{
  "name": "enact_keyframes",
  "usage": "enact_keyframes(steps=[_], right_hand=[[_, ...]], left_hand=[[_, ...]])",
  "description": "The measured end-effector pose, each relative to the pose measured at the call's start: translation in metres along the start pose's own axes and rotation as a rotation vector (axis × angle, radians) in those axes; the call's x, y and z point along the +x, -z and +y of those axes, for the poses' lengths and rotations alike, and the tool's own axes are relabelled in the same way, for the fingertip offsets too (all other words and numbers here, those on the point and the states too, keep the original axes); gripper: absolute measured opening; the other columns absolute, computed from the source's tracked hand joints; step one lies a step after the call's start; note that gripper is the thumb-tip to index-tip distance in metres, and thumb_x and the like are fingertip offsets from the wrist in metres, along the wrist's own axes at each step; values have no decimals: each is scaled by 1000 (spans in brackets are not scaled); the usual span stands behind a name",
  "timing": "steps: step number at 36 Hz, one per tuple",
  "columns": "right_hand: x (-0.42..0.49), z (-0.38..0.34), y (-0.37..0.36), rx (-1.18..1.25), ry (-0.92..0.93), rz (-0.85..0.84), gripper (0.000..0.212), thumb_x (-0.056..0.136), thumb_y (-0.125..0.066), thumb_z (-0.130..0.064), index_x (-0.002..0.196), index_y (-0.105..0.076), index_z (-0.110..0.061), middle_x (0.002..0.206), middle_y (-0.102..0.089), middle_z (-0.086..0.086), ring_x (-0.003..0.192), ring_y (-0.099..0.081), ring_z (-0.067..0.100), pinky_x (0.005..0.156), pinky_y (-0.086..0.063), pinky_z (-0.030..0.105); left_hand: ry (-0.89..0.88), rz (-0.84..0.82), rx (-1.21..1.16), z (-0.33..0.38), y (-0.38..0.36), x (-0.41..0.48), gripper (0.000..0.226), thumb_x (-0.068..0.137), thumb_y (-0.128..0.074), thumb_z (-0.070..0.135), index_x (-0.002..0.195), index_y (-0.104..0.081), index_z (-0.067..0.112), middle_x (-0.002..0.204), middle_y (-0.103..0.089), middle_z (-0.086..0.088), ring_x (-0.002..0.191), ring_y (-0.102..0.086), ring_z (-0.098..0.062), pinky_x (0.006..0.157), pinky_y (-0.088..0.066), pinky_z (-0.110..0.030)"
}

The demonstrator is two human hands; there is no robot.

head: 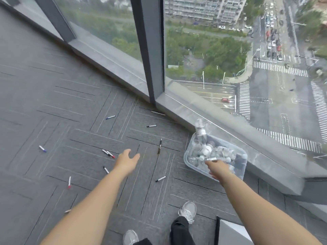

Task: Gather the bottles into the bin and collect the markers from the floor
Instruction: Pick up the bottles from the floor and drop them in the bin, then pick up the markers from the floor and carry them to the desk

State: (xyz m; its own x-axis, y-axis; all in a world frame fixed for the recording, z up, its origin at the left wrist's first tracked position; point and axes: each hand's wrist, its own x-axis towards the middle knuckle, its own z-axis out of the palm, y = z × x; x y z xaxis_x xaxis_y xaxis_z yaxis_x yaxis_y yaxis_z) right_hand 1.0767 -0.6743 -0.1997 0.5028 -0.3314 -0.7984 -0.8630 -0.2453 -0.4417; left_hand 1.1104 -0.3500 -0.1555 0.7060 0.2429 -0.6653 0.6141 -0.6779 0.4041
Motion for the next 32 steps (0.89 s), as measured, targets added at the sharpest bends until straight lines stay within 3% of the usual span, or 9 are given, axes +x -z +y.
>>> enact_keyframes(steps=[6,12,17,22,25,28,32], right_hand=[[-26,0,-82,-117,32,-69,22,92,-55,-29,90,-51,-8,75,-47,9,64,-44,21,60,-35,29],[-64,1,-178,-170,85,-107,20,92,-57,-25,102,-55,-8,71,-49,8,61,-43,21,54,-34,27],[-86,11,-241,-234,111,-166,33,88,-60,-32,112,-58,-9,87,-59,9,68,-53,22,60,-42,30],[-103,15,-283,-350,126,-234,25,89,-58,-29,87,-60,-4,74,-52,8,69,-47,22,64,-38,33],[-97,17,-299,-429,156,-238,44,89,-58,-27,105,-57,15,79,-51,11,74,-46,23,69,-38,35],[-89,17,-312,-511,186,-234,44,88,-60,-31,118,-59,1,91,-59,11,80,-55,25,76,-49,42],[-67,23,-324,-578,229,-245,41,87,-61,-28,118,-60,-1,88,-62,9,80,-59,25,76,-49,39]], left_hand=[[84,60,-106,-103,44,-9,55,93,-57,35,138,-43,7,144,-44,-14,131,-44,-30,106,-36,-37],[161,149,-181,-204,86,-25,49,91,-59,30,132,-49,5,138,-50,-15,126,-48,-30,101,-37,-34],[249,193,-217,-278,112,-40,46,92,-57,33,131,-50,7,136,-53,-10,125,-50,-29,100,-38,-35],[347,232,-377,-335,114,-53,44,92,-58,32,129,-51,8,131,-57,-7,119,-54,-27,99,-40,-34],[396,253,-456,-357,102,-58,40,92,-59,29,126,-53,9,128,-59,-7,117,-55,-26,96,-41,-33],[432,257,-500,-374,82,-61,40,92,-58,28,127,-52,9,129,-59,-7,118,-55,-26,97,-40,-33],[484,261,-507,-389,48,-62,39,92,-58,28,126,-53,9,128,-59,-5,117,-55,-24,91,-40,-30]])
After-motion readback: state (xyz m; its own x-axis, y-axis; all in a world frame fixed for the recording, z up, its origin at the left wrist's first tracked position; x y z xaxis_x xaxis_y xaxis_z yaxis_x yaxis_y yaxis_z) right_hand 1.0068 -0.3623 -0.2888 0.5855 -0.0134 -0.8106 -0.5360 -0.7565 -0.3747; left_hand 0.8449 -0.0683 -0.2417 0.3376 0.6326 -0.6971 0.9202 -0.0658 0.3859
